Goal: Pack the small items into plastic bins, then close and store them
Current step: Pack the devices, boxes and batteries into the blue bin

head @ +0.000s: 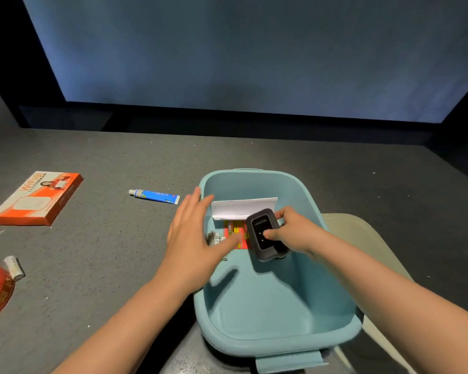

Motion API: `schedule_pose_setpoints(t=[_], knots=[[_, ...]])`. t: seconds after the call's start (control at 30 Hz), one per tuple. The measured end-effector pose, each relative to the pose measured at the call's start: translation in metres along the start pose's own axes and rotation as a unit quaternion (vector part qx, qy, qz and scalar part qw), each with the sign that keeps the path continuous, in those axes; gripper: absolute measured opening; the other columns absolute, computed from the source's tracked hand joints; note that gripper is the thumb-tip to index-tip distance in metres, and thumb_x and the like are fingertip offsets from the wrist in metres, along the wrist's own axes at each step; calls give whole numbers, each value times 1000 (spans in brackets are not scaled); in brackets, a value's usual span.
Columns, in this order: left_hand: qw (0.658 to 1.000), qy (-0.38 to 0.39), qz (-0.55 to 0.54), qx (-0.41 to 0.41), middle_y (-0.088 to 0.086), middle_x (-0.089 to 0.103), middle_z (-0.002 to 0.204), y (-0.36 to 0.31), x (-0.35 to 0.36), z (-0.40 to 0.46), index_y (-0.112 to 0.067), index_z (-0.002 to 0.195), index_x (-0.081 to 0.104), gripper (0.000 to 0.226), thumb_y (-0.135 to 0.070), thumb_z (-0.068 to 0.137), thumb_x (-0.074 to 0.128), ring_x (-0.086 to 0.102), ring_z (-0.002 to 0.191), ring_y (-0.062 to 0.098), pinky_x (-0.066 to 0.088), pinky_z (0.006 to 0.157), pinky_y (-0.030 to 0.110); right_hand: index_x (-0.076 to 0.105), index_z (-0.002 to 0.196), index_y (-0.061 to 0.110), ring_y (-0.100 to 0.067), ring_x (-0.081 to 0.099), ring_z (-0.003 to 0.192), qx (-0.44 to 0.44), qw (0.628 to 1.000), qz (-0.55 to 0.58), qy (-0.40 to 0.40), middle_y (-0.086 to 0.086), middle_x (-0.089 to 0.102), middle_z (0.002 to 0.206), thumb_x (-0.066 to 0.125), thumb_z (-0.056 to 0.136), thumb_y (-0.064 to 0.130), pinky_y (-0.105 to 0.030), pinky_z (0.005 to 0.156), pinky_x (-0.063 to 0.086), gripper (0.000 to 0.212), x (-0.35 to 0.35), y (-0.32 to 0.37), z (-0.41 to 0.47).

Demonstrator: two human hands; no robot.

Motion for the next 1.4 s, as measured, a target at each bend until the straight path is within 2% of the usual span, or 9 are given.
schedule_pose_setpoints(t=[0.17, 0.27, 0.57, 0.8, 0.97, 1.1, 1.23, 1.33, 1.4], knots=[[996, -9, -66, -51, -19, 19, 152, 21, 0, -8, -35, 144, 31, 68, -32, 85, 63, 16, 141, 1, 18, 117, 33, 35, 126, 9, -34, 59, 105, 5, 986, -143, -82, -15, 59, 116, 57, 93, 16, -47, 88, 51, 39, -16, -3, 18], [997, 2, -61, -46, -16, 18, 155, 18, 1, -6, -35, 144, 29, 69, -27, 85, 63, 15, 141, 0, 18, 117, 34, 28, 134, 6, -36, 55, 111, 11, 967, -236, -93, -18, 53, 125, 52, 95, 14, -39, 87, 46, 46, -11, 1, 24], [997, 2, -64, -42, -18, 16, 155, 19, 0, -6, -35, 145, 28, 67, -26, 87, 61, 15, 141, 1, 16, 117, 34, 37, 129, 7, -33, 52, 114, 3, 900, -430, -74, -14, 43, 129, 49, 93, 8, -34, 77, 39, 38, 7, 1, 23], [995, -9, -95, -41, -17, 22, 152, 21, 0, -5, -32, 143, 32, 64, -21, 86, 61, 23, 137, -2, 20, 111, 22, 42, 129, 13, -29, 44, 117, -47, 889, -448, -81, -10, 45, 127, 52, 94, 46, -39, 89, 44, 50, 12, 6, 22], [997, -31, -66, -18, -20, 41, 138, 12, -14, -16, -33, 137, 40, 52, -25, 89, 56, 39, 128, 3, 34, 108, 33, 49, 128, 20, -23, 41, 120, -81, 899, -420, -99, -2, 47, 128, 55, 90, 40, -35, 84, 45, 43, 7, 23, 10], [999, -4, -9, -52, -21, 39, 138, 46, -19, -38, -34, 136, 41, 50, -56, 91, 44, 40, 126, 1, 34, 107, 28, 59, 119, 25, -17, 50, 113, -206, 928, -276, -143, 6, 56, 118, 61, 88, 33, -32, 82, 43, 32, 19, 74, -27], [992, -48, 26, -112, -19, 38, 138, 99, -52, -79, -30, 131, 47, 44, -38, 89, 57, 40, 126, -1, 30, 106, 19, 61, 110, 33, -6, 56, 100, -367, 915, -109, -126, 21, 57, 106, 66, 83, 25, -29, 83, 46, 29, 75, 129, -94], [982, -120, 28, -141, -24, 45, 125, 131, -105, -110, -32, 120, 54, 34, -32, 87, 60, 44, 116, -8, 27, 94, 1, 60, 108, 35, 2, 49, 103, -446, 885, -115, -73, 26, 55, 107, 69, 79, 23, -19, 81, 40, 32, 131, 157, -132], [971, -177, 38, -158, -25, 48, 119, 151, -148, -127, -32, 115, 57, 30, -25, 85, 62, 45, 113, -8, 28, 91, 0, 60, 106, 36, 2, 48, 108, -458, 880, -114, -47, 29, 54, 108, 69, 79, 22, -18, 80, 41, 32, 160, 167, -137]])
Point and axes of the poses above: each hand's wrist, its own z-axis towards the middle knuckle, its own x-axis out of the palm, y = z × x, the point moved 10 cm from there along z, towards the middle knuckle
